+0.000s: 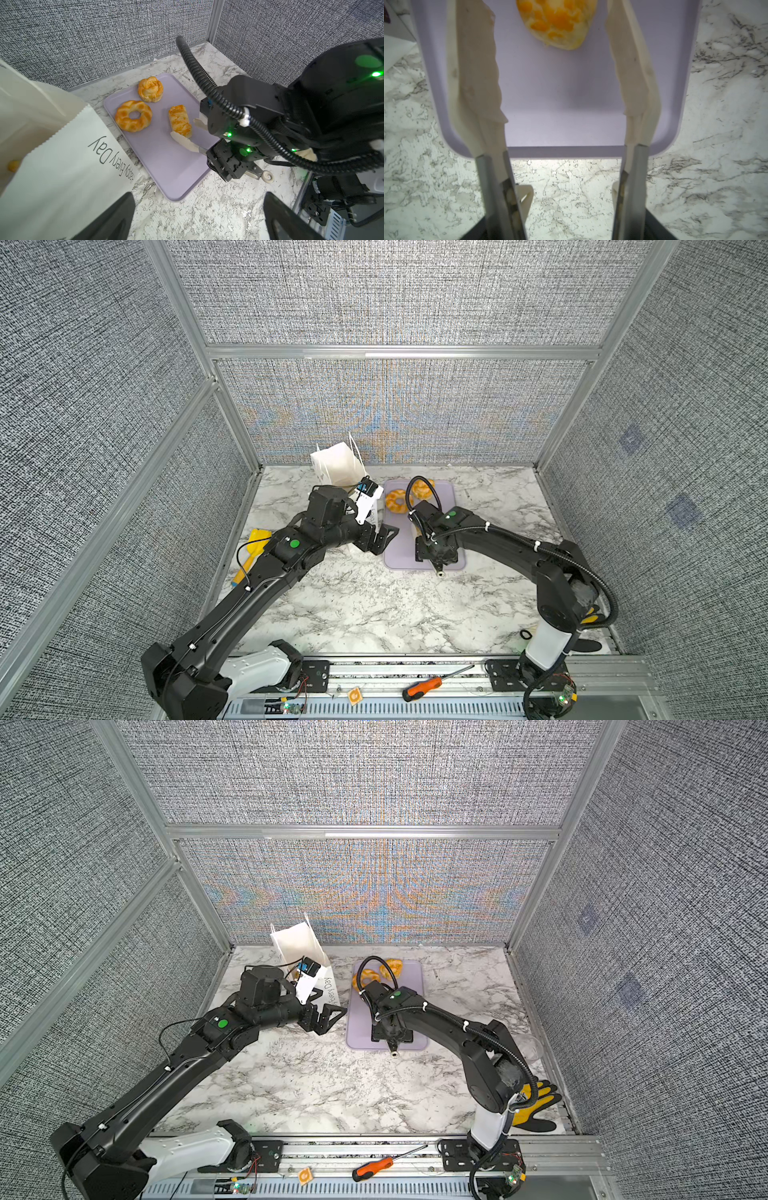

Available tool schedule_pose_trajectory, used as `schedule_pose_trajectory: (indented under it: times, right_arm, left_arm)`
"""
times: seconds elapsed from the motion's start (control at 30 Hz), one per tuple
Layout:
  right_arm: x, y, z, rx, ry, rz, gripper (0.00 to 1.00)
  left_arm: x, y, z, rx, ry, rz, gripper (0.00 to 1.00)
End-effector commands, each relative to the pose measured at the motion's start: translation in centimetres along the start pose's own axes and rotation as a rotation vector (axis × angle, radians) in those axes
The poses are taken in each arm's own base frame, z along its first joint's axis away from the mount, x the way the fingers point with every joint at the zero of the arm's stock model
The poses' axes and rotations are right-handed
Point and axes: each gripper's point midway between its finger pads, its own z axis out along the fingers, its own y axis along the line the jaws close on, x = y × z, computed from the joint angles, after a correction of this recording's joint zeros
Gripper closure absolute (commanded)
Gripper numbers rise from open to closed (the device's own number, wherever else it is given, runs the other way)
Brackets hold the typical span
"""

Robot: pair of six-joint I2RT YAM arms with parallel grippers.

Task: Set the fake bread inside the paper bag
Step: 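Lower the tongs around the cheese-topped roll on the tray with right gripper, then close the tongs on the cheese-topped roll with right gripper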

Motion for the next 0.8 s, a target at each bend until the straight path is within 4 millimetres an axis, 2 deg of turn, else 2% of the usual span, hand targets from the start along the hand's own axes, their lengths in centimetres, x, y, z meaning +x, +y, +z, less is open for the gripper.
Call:
schedule_pose_trajectory:
  times: [0.0, 0.2, 0.37, 0.53, 0.63, 0.77]
  right_arm:
    - [-0.4, 0.4, 0.5, 0.014, -0.012, 0.072, 0.28]
    - [0.2, -0.3, 2.3, 0.064, 0.013, 0.098, 0.27]
    - [-0.6, 0.2, 2.9, 0.071, 0.020, 0.083, 0.28]
    - [-1.1, -1.1, 3.6, 0.093, 0.035, 0.075, 0.33]
    - [-1.1, -1.8, 3.5, 0.095, 0.043, 0.040, 0.40]
    - [-0.3, -2.1, 3.2, 0.077, 0.066, -0.090, 0.40]
  left_arm:
    - [-0.5, 0.0, -0.5, -0.009, -0.024, 0.030, 0.02]
    - [-0.8, 0.1, -1.2, -0.025, -0.050, 0.035, 0.02]
    - [-0.6, 0.2, -1.2, -0.029, -0.048, 0.037, 0.02]
    - [-0.6, 0.3, -1.2, -0.036, -0.046, 0.040, 0.02]
    - [-0.7, 0.4, -1.3, -0.044, -0.049, 0.043, 0.01]
    - [-0.6, 0.5, -1.1, -0.044, -0.046, 0.043, 0.01]
